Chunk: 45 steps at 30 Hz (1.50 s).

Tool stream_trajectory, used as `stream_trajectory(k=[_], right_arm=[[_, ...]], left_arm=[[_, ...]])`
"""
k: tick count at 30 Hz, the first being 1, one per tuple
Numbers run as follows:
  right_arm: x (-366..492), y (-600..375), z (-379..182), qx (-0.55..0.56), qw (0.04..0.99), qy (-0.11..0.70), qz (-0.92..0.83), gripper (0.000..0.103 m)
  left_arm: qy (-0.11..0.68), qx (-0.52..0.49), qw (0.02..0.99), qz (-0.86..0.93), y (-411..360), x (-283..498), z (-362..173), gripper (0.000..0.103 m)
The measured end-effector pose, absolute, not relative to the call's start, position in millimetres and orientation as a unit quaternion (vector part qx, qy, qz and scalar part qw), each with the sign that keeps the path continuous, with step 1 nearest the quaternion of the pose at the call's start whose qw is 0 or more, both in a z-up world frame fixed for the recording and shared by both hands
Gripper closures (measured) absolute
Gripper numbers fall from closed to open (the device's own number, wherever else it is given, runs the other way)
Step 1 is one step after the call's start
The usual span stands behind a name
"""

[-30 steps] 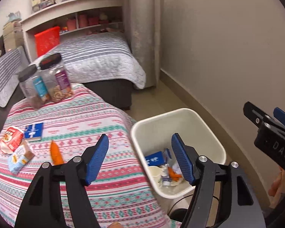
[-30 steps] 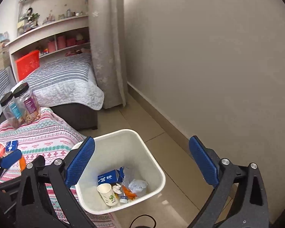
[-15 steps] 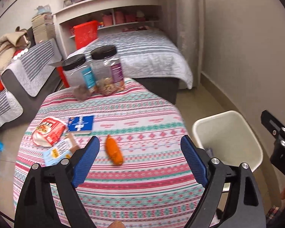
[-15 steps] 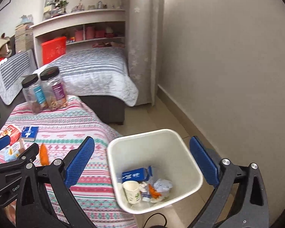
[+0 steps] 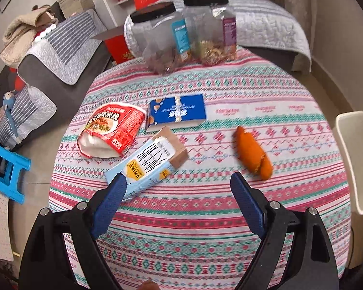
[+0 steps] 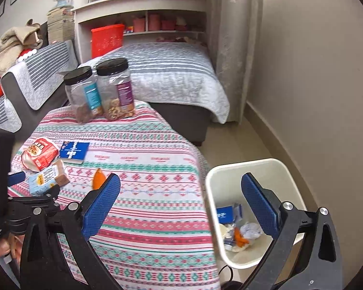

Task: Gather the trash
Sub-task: 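Return the left tool to the table and grasp the light blue milk carton, then grasp the small orange sweet potato with the right tool while the left holds the carton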

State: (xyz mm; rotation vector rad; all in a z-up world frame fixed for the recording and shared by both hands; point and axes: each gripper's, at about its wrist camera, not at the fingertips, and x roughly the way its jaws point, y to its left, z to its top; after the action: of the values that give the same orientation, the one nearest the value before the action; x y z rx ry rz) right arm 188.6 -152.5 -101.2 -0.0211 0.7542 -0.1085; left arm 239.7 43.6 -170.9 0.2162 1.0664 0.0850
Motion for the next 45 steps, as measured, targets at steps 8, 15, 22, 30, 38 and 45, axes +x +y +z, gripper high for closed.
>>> stream_trajectory(k=[8, 15, 22, 30, 38, 45], right_arm=[[211.3, -123.0, -121.0, -0.028, 0.917, 0.396, -0.042, 0.007], [228.4, -121.4, -136.5, -0.014, 0.903, 0.428, -0.038, 0.007], [236.8, -117.3, -142.8, -0.009, 0.898, 0.438, -0.034, 0.007], [241.0, -112.1, -147.8, -0.007, 0.893, 0.449, -0.027, 0.007], [249.7, -100.7, -162.9, -0.016, 0.888, 0.459, -0.016, 0.007], [269.7, -63.2, -197.8, -0.044, 0.875, 0.483, 0.016, 0.007]], left_arm=[[0.546, 0.138, 0.826, 0.042, 82.0, 277.8, -211.7, 0.018], [0.552, 0.203, 0.809, 0.019, 72.4, 294.0, -237.0, 0.018], [0.55, 0.211, 0.808, 0.013, 66.4, 287.9, -238.8, 0.03], [0.559, 0.144, 0.816, -0.025, 67.0, 261.7, -218.6, 0.044], [0.535, 0.003, 0.845, -0.013, 103.4, 233.5, -164.9, 0.046], [0.505, -0.04, 0.862, 0.009, 118.9, 210.6, -134.7, 0.046]])
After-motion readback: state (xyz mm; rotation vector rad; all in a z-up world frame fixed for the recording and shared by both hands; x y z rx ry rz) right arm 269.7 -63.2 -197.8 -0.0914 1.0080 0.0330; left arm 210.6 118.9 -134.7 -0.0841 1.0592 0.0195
